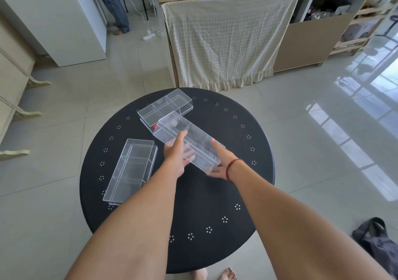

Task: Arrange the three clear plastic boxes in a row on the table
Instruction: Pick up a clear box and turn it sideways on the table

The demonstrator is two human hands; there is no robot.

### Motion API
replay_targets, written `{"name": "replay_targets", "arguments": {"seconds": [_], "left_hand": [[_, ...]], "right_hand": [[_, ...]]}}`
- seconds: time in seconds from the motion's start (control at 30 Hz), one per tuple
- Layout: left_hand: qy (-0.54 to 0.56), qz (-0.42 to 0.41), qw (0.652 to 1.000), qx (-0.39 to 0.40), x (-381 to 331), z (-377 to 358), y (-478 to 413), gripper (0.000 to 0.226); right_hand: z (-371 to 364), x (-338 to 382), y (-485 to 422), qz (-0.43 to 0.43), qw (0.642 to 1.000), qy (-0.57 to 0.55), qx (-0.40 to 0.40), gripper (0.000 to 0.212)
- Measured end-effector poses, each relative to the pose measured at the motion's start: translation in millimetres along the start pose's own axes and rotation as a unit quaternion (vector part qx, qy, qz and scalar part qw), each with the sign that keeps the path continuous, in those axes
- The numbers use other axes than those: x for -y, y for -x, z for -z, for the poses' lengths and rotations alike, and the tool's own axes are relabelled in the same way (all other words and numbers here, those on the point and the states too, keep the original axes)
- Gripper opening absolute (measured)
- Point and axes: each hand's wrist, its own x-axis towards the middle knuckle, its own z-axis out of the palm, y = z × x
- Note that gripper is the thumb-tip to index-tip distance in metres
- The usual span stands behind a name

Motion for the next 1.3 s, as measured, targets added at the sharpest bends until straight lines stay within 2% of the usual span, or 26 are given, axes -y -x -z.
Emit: {"name": "replay_targets", "arguments": {"seconds": [0.03,0.13,0.23,0.33,0.43,0.5,0.67,0.87,1.2,1.3], "left_hand": [[-0.004,-0.001,1.000,0.010,-1,-1,1,0.055],[-0.021,0.004,1.000,0.011,-3,-2,1,0.053],[0.000,-0.033,0.995,-0.093,-10,1,0,0.060],[-0.020,-0.073,0.986,-0.151,-11,10,-3,0.076],[-0.133,-0.085,0.979,-0.130,1,15,-7,0.047],[-0.173,-0.063,0.977,-0.111,12,15,-8,0.041],[-0.267,-0.056,0.958,-0.089,31,15,-10,0.043],[-0.359,-0.044,0.930,-0.070,35,15,-11,0.054],[-0.407,-0.032,0.912,-0.047,37,20,-14,0.046],[-0.436,-0.054,0.898,-0.040,36,17,-13,0.054]], "right_hand": [[-1,2,0,0.004,1.000,-0.010,0.001,0.086],[0,0,-7,0.045,0.996,-0.032,-0.065,0.094],[13,1,-9,0.089,0.993,-0.025,-0.068,0.072],[33,2,-12,0.133,0.989,0.002,-0.059,0.073],[44,2,-10,0.153,0.986,0.012,-0.065,0.075],[47,0,-13,0.165,0.982,0.028,-0.092,0.071],[47,-6,-15,0.168,0.974,0.073,-0.135,0.044],[43,-14,-23,0.161,0.969,0.099,-0.158,0.058],[41,-14,-24,0.132,0.968,0.141,-0.157,0.050],[42,-17,-28,0.124,0.966,0.157,-0.163,0.055]]}}
